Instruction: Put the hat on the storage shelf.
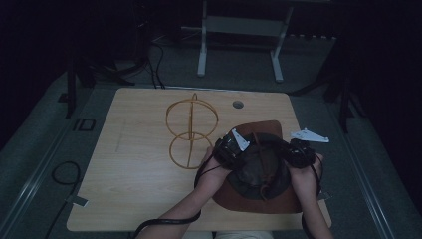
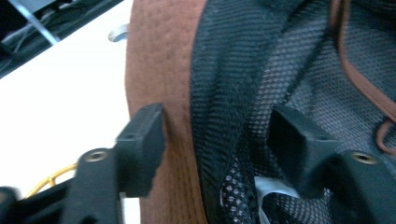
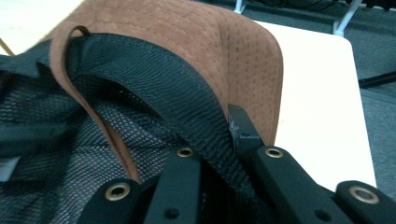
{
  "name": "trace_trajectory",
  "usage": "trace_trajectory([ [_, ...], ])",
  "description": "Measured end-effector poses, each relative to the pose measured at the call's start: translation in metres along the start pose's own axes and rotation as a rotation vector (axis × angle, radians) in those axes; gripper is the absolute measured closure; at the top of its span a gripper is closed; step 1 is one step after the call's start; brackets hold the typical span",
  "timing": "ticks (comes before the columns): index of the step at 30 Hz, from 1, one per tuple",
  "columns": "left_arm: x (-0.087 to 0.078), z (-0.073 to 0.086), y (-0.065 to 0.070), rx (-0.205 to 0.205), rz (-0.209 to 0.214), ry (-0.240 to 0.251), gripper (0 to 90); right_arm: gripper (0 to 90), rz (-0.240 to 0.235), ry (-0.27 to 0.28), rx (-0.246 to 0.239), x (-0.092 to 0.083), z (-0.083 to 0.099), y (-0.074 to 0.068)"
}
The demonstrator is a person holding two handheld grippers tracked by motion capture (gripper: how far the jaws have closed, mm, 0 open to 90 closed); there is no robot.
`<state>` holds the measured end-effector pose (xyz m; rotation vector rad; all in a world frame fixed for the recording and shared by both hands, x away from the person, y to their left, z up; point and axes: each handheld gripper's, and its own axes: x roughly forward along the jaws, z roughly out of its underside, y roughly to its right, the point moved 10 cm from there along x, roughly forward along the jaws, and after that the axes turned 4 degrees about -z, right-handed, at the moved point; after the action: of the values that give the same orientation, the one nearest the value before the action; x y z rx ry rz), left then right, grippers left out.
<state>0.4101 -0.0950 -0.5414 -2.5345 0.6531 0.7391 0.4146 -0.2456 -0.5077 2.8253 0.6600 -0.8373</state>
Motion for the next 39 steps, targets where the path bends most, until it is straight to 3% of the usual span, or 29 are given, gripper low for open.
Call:
trace_trajectory([
  [3, 0.001, -0.001, -0.002, 0.003, -0.025, 0.02, 77.3, 84.2, -0.004, 0.006, 0.005, -0.004, 0.001, -0.001],
  [5, 0.001, -0.001, -0.003, 0.003, -0.024, 0.026, 84.5, 84.1, -0.013, 0.004, 0.004, -0.005, 0.002, -0.003],
  [11, -0.006, -0.007, -0.005, 0.024, -0.023, 0.049, 85.8, 83.3, -0.017, 0.022, 0.011, -0.012, 0.003, -0.005],
  [16, -0.012, -0.012, -0.008, 0.004, -0.001, 0.077, 86.0, 79.3, -0.036, 0.031, 0.012, -0.018, 0.005, -0.007],
  [21, -0.022, -0.018, -0.01, -0.002, 0.004, 0.121, 86.1, 69.2, -0.06, 0.05, 0.006, -0.028, 0.003, -0.009],
  [25, -0.032, -0.023, -0.014, -0.001, 0.009, 0.151, 86.1, 58.8, -0.117, 0.078, -0.009, -0.043, 0.0, -0.013],
  [26, -0.034, -0.025, -0.015, -0.007, 0.014, 0.16, 86.1, 56.4, -0.14, 0.084, -0.02, -0.049, 0.0, -0.015],
  [30, -0.043, -0.028, -0.012, 0.02, 0.017, 0.183, 86.1, 50.0, -0.155, 0.105, -0.057, -0.062, 0.0, -0.017],
  [33, -0.048, -0.029, -0.009, 0.021, 0.031, 0.192, 86.1, 38.4, -0.176, 0.132, -0.093, -0.075, 0.0, -0.019],
  [35, -0.05, -0.031, -0.007, 0.036, 0.025, 0.2, 86.1, 36.4, -0.163, 0.135, -0.109, -0.079, 0.0, -0.015],
  [39, -0.053, -0.032, -0.006, 0.029, 0.046, 0.219, 86.0, 34.0, -0.231, 0.16, -0.104, -0.092, -0.002, -0.018],
])
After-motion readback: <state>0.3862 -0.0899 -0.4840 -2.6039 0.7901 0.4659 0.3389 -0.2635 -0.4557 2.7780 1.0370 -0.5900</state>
